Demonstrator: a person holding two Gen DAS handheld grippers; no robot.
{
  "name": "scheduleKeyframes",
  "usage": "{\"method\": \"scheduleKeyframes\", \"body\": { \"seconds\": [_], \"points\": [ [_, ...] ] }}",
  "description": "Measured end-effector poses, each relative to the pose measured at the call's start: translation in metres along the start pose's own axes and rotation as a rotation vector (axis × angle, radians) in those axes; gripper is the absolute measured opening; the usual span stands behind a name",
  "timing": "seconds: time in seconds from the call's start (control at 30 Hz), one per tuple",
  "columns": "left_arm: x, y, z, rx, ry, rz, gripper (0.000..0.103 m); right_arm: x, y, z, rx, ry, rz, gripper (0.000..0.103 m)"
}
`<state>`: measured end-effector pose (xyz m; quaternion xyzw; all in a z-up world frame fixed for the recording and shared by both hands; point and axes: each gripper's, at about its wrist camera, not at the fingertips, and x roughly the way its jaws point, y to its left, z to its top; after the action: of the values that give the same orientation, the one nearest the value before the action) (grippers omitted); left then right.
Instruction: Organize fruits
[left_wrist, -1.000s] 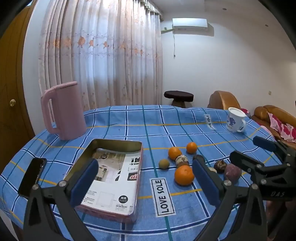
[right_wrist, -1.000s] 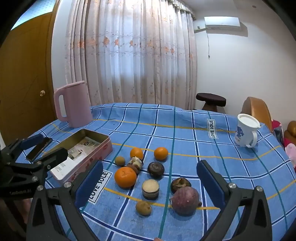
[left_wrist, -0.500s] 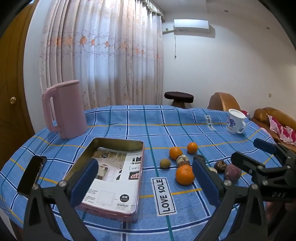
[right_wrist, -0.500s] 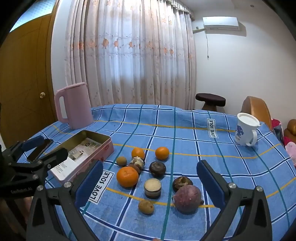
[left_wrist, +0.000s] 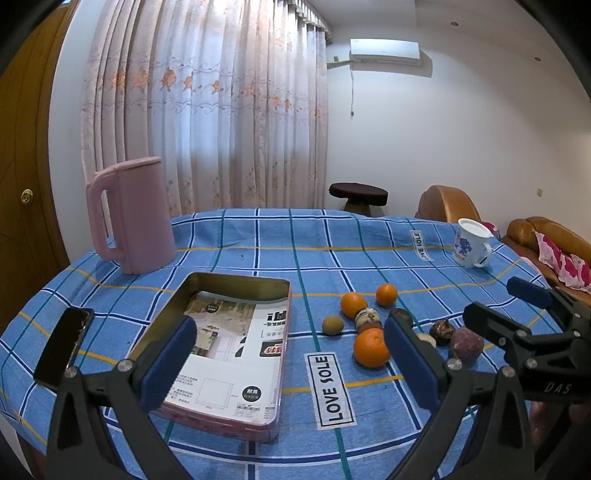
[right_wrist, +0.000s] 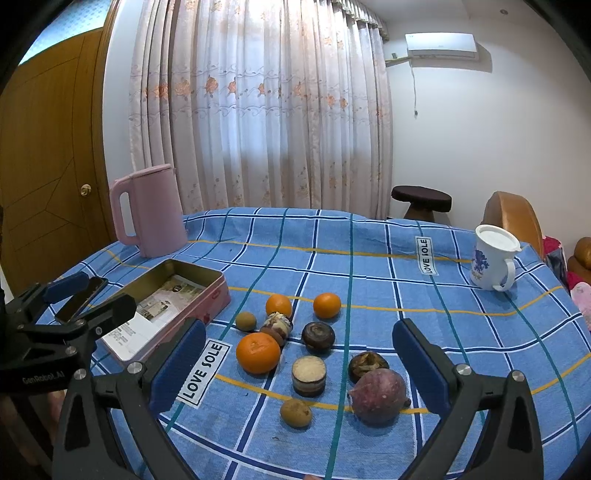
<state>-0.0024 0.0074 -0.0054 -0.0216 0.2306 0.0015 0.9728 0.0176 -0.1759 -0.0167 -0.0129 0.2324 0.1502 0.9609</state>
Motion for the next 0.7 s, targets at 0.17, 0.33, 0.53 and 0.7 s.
{"method": "scheduleKeyframes", "body": {
  "seconds": [0.17,0.33,0.53,0.7],
  "points": [
    [-0.0001,0.0009,-0.0001,-0.001,0.001,0.000,0.103,0.0006,0.0000,-0.0004,0.005,0.000,0.002,0.102],
    [-0.0007,0.0028,-0.0010,0.000,0.001,0.000,0.103,0.0010,-0.0004,-0.0012,0.005,0.001,0.003,0.102],
    [-0.0003,0.0025,-0.0009,-0.001,0.002,-0.001,0.103,0.0007,0.0000,-0.0021,0.006,0.000,0.004,0.102],
    [0.0000,0.0033,-0.0019,0.000,0.003,-0.001,0.103,0.0009,-0.0004,-0.0024,0.007,0.000,0.005,0.102]
  ]
}}
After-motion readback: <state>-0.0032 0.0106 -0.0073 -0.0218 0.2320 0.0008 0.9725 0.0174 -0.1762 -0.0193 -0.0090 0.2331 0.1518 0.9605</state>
